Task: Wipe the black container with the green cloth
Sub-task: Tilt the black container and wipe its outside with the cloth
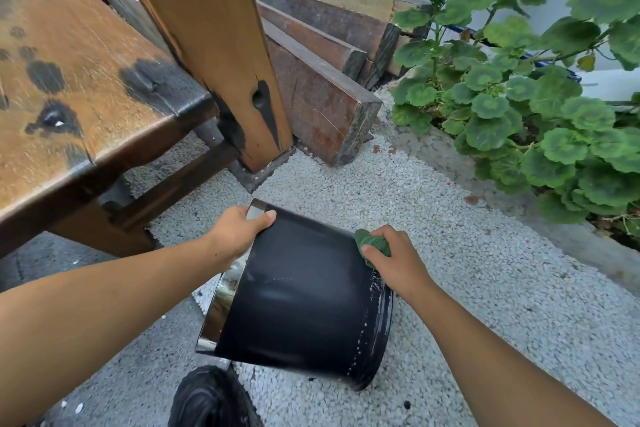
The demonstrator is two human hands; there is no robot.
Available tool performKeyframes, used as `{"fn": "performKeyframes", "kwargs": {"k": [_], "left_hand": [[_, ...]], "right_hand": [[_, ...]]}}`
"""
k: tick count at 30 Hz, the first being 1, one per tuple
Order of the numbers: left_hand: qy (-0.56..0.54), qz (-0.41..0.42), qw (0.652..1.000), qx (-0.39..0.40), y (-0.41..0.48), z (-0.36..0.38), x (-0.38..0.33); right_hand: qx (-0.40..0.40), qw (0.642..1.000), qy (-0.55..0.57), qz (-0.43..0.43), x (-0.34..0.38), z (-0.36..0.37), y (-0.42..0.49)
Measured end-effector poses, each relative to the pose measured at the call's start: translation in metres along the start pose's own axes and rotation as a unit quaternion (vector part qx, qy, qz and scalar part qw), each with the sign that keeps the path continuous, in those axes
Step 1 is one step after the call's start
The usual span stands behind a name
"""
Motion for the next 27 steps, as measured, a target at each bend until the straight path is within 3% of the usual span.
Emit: {"fn": "performKeyframes", "kwargs": {"k": [27], "left_hand": [[-0.034, -0.026, 0.999, -0.014, -0.002, -0.010, 0.009]], "right_hand": [[-0.059, 0.992, 0.026, -0.110, -0.031, 0.023, -0.122]]}}
Point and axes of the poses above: each hand's wrist, its own y-axis towards the middle knuckle, its own z-axis out of the palm, x = y × z, the point moved 1 cm from there along y, towards the middle knuckle, and after that the axes turned 10 degrees about -x, right-handed, at the moved point
